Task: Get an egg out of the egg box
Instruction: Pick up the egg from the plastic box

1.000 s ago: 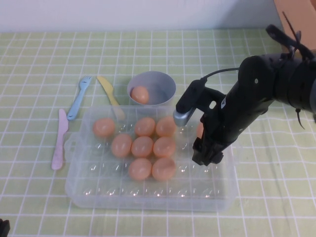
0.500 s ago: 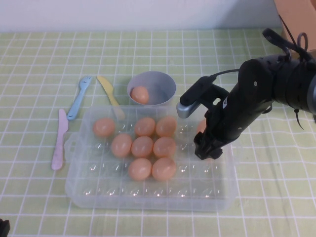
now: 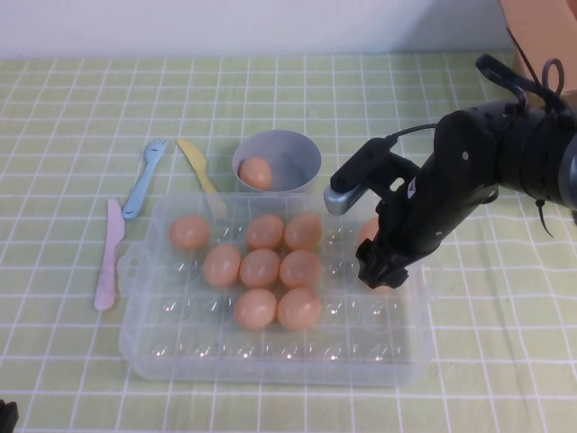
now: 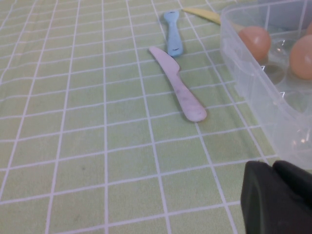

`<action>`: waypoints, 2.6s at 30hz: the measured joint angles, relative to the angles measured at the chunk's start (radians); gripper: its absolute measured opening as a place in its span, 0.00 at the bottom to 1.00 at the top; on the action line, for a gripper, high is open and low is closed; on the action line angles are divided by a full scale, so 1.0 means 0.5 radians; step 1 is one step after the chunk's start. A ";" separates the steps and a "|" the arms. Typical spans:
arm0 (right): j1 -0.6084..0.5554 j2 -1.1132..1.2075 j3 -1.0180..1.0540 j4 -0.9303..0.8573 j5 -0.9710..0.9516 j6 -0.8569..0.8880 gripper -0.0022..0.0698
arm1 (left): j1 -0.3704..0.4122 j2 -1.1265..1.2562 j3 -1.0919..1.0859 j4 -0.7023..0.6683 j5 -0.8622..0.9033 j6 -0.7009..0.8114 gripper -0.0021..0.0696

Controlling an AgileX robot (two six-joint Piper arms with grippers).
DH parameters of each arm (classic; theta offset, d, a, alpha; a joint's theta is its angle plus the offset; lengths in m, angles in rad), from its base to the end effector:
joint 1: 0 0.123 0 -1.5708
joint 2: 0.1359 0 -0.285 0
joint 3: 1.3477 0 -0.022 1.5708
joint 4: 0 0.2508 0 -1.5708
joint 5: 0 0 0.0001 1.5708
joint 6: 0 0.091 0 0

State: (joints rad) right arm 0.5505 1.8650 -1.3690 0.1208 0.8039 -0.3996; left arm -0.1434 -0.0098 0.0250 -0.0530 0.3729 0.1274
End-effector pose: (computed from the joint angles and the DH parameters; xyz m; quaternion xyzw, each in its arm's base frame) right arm 0.3280 0.2106 0.2177 -0.4195 0.8888 0.0635 0.1735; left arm 0.0519 -0.0093 0.1718 0.0946 0.7994 -0.0272 0.5927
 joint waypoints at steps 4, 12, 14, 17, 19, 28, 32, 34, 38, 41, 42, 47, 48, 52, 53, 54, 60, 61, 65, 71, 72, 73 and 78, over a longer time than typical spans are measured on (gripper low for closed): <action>0.000 0.004 0.000 -0.014 -0.043 0.000 0.72 | 0.000 0.000 0.000 0.000 0.000 0.000 0.03; 0.000 0.016 0.000 -0.029 -0.099 0.000 0.72 | 0.000 0.000 0.000 0.000 0.000 0.000 0.03; 0.000 0.036 0.000 -0.041 -0.108 0.000 0.72 | 0.000 0.000 0.000 0.000 0.000 0.000 0.03; 0.000 0.070 0.000 -0.055 -0.108 0.000 0.72 | 0.000 0.000 0.000 0.000 0.000 0.000 0.03; 0.000 0.079 0.000 -0.058 -0.113 0.000 0.72 | 0.000 0.000 0.000 0.000 0.000 0.000 0.03; 0.000 0.091 0.000 -0.058 -0.124 0.000 0.72 | 0.000 0.000 0.000 0.000 0.000 0.000 0.03; 0.000 0.091 0.000 -0.058 -0.124 0.000 0.72 | 0.000 0.000 0.000 0.000 0.000 0.000 0.03; 0.000 0.091 0.000 -0.058 -0.124 0.000 0.72 | 0.000 0.000 0.000 0.000 0.000 0.000 0.03; 0.000 0.091 0.000 -0.058 -0.124 0.000 0.72 | 0.000 0.000 0.000 0.000 0.000 0.000 0.03; 0.000 0.100 0.000 -0.067 -0.129 0.000 0.72 | 0.000 0.000 0.000 0.000 0.000 0.000 0.03; 0.000 0.107 0.000 -0.083 -0.129 -0.005 0.72 | 0.000 0.000 0.000 0.000 0.000 0.000 0.03; 0.000 0.112 -0.014 -0.124 -0.122 -0.073 0.72 | 0.000 0.000 0.000 0.000 0.000 0.000 0.03; 0.000 0.115 -0.028 -0.133 -0.108 -0.077 0.72 | 0.000 0.000 0.000 0.000 0.000 0.000 0.03; 0.000 0.123 -0.064 -0.152 -0.085 -0.081 0.72 | 0.000 0.000 0.000 0.000 0.000 0.000 0.03; 0.000 0.124 -0.069 -0.155 -0.080 -0.084 0.72 | 0.000 0.000 0.000 0.000 0.000 0.000 0.03; 0.000 0.127 -0.073 -0.155 -0.075 -0.084 0.72 | 0.000 0.000 0.000 0.000 0.000 0.000 0.03; 0.000 0.155 -0.081 -0.160 -0.029 -0.089 0.72 | 0.000 0.000 0.000 0.000 0.000 0.000 0.03; 0.000 0.165 -0.084 -0.160 -0.026 -0.090 0.72 | 0.000 0.000 0.000 0.000 0.000 0.000 0.03; 0.000 0.172 -0.088 -0.160 -0.017 -0.093 0.72 | 0.000 0.000 0.000 0.000 0.000 0.000 0.03; 0.009 0.185 -0.093 -0.160 -0.017 -0.098 0.67 | 0.000 0.000 0.000 0.000 0.000 0.000 0.03; 0.012 0.185 -0.093 -0.161 -0.017 -0.098 0.66 | 0.000 0.000 0.000 0.000 0.000 0.000 0.03; 0.014 0.185 -0.093 -0.164 -0.017 -0.098 0.66 | 0.000 0.000 0.000 0.000 0.000 0.000 0.03; 0.014 0.185 -0.094 -0.169 -0.004 -0.098 0.66 | 0.000 0.000 0.000 0.000 0.000 0.000 0.03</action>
State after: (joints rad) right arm 0.5574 1.9573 -1.4158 0.0364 0.8018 -0.4484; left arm -0.1434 -0.0098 0.0250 -0.0530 0.3729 0.1274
